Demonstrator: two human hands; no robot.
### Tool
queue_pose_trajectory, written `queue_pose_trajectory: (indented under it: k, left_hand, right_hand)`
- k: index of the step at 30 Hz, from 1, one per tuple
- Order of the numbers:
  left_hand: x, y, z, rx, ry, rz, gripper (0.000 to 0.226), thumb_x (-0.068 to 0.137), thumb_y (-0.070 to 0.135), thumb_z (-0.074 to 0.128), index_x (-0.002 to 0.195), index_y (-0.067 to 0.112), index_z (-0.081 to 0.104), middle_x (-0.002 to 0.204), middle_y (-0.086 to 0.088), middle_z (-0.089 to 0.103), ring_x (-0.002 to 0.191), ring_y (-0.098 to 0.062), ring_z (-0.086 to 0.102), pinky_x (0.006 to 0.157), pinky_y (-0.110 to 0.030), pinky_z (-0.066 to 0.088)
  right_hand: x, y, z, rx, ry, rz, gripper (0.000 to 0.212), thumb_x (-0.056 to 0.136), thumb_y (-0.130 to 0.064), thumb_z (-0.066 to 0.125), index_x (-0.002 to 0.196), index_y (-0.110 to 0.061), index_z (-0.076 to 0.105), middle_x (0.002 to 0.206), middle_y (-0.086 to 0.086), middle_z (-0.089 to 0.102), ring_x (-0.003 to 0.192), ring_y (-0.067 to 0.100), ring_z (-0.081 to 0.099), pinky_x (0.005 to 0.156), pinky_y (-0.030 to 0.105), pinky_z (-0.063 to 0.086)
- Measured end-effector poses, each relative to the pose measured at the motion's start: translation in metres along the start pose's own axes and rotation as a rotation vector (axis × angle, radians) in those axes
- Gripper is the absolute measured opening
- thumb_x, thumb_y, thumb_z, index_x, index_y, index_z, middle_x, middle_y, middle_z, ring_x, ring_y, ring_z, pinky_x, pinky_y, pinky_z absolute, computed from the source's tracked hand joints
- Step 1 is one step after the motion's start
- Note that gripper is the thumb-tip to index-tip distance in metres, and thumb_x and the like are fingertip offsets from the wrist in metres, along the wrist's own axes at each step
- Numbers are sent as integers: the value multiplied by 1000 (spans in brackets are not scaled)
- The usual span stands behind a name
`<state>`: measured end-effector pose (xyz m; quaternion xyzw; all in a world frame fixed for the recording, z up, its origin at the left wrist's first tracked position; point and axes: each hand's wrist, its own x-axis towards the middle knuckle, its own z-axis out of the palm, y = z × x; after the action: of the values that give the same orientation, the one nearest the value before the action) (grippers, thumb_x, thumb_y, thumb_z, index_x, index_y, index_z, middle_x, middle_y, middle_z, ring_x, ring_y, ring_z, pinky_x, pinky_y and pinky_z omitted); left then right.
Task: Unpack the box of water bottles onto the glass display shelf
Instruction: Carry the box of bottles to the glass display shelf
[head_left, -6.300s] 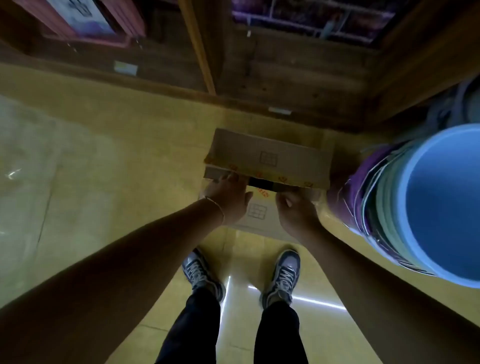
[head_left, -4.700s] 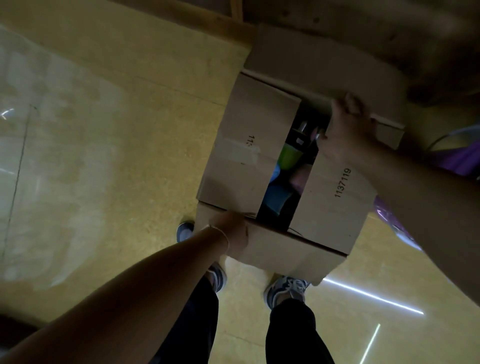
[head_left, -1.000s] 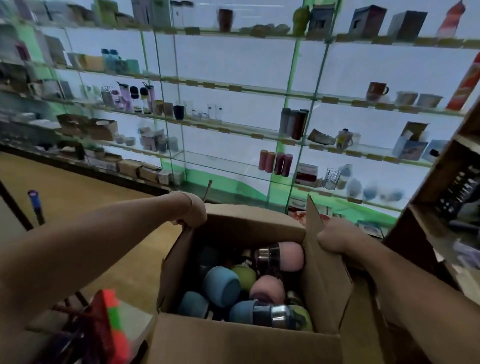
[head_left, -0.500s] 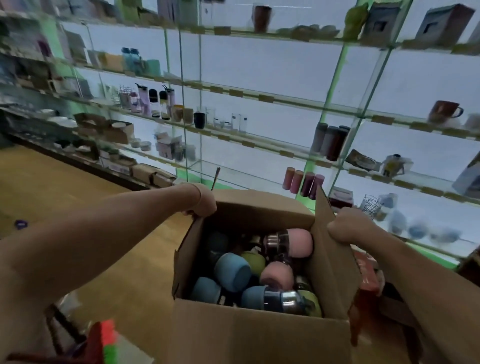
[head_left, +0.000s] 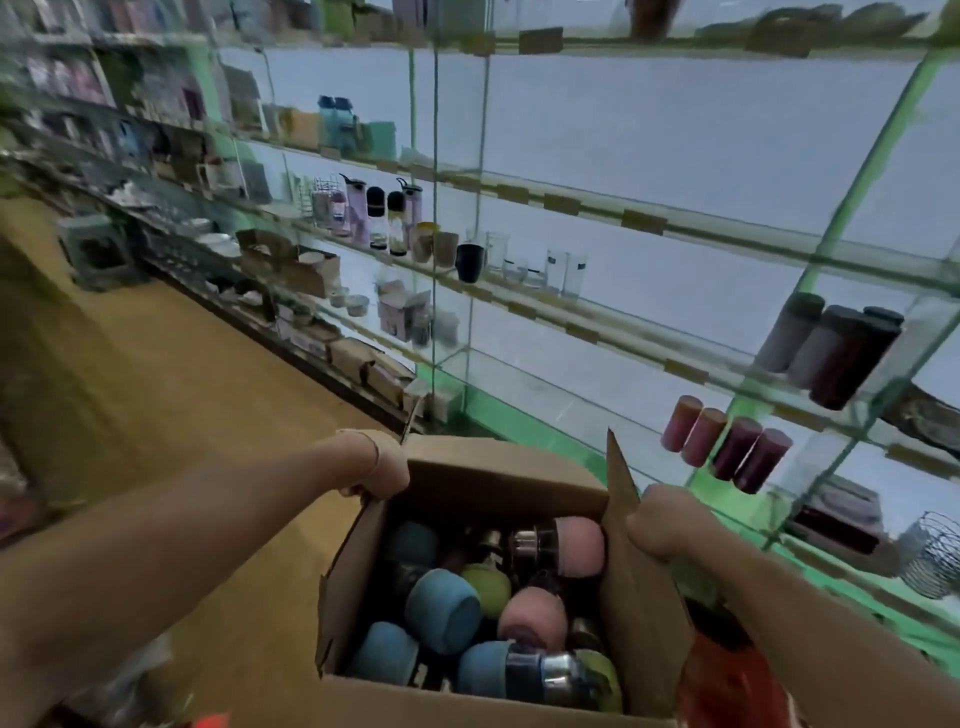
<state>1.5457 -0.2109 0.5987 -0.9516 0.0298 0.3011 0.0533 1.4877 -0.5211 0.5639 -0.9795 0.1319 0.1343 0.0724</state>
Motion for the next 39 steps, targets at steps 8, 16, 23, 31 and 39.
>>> queue_pose_trajectory:
  k: [8,16,23,31,39]
  left_hand:
    - [93,-50,-57,-162,17,-117,20,89,6,39,75,8,54,66,-9,52,48,-18,43,44,-25,33]
    - [232,-123,-95,-180,11,-142,24,86,6,41,64,9,51,59,-7,50,45,-19,44,44,-26,35]
    - [349,-197,-136,-149,-99,-150,34,91,5,36,66,4,58,64,-11,57,46,-19,49,49,-28,42]
    - [415,-269,-176,-230,-141,-272,35,96,4,36,104,-6,68,79,-13,65,49,-16,50,44,-22,39]
    - [460,-323,-175,-434,-134,-474,29,95,12,42,102,3,69,93,-12,69,65,-20,57,44,-21,39]
  right_hand:
    - [143,-78,-40,4,4,-102,17,87,-22,50,71,-16,49,78,1,53,83,23,58,67,29,45]
    - [294,-197,-41,-73,-4,-226,24,91,-28,50,69,-18,47,82,2,55,81,21,56,63,27,40]
    - [407,-317,-34,-202,-89,-290,21,92,-21,51,72,-15,47,90,6,57,86,24,57,69,31,48]
    - [500,-417,-30,-243,-126,-415,18,91,-24,53,77,-13,51,92,9,60,98,29,64,79,36,54]
    - [589,-496,-19,-188,-146,-509,28,86,-23,57,101,-2,66,100,15,65,99,32,65,68,32,47]
